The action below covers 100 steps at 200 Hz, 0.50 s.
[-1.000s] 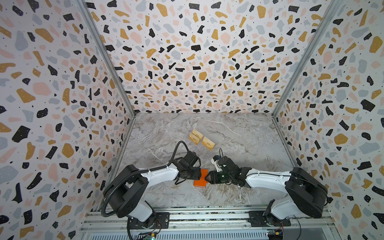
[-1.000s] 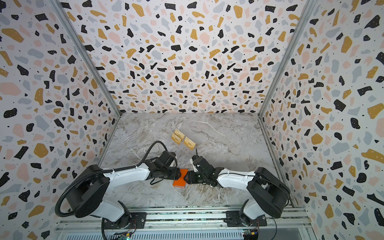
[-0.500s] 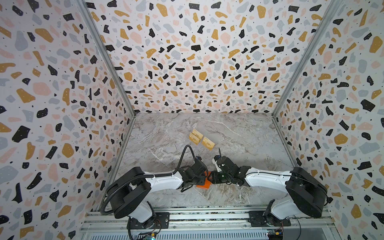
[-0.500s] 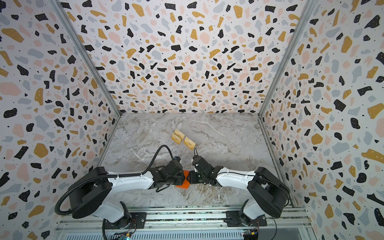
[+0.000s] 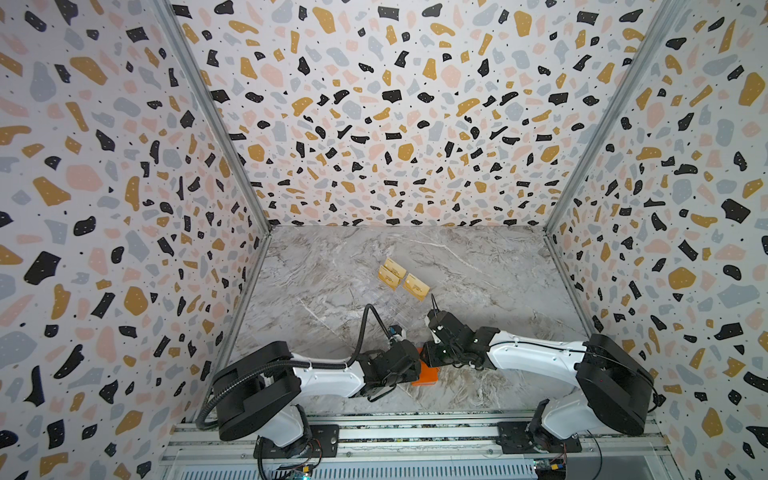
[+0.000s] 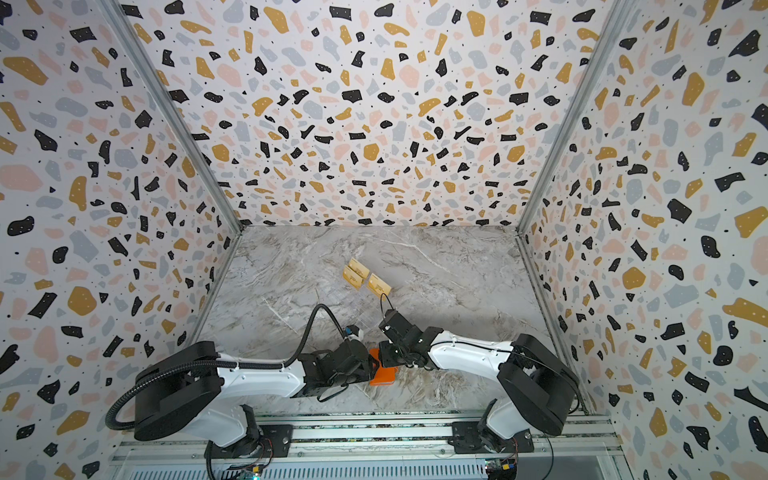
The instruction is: Put the credit cards into the card holder
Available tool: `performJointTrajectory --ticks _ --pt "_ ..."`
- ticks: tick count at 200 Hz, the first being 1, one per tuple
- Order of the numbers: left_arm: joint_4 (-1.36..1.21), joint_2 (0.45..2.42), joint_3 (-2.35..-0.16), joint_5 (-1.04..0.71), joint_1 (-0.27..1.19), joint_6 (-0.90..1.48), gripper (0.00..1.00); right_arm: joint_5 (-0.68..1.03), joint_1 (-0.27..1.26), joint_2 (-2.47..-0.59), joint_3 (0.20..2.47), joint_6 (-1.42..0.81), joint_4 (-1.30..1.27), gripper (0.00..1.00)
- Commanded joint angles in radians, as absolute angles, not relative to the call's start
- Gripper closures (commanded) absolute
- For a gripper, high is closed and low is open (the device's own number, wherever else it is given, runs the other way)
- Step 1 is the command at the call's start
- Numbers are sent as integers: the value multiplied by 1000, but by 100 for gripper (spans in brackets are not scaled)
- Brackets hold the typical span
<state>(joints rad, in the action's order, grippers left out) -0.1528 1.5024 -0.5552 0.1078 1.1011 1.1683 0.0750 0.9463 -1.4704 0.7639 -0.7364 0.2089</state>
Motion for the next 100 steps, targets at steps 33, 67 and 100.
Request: performJointTrajectory --ticks 33,67,100 --pt "28 1628 -550 93 1154 1243 61 -61 973 -1360 784 -740 341 59" --pt "85 1643 -580 108 1169 1213 61 -42 962 -1347 745 -752 342 58" --pt "164 1630 -605 149 1169 1191 60 -21 961 -1309 674 -778 329 58"
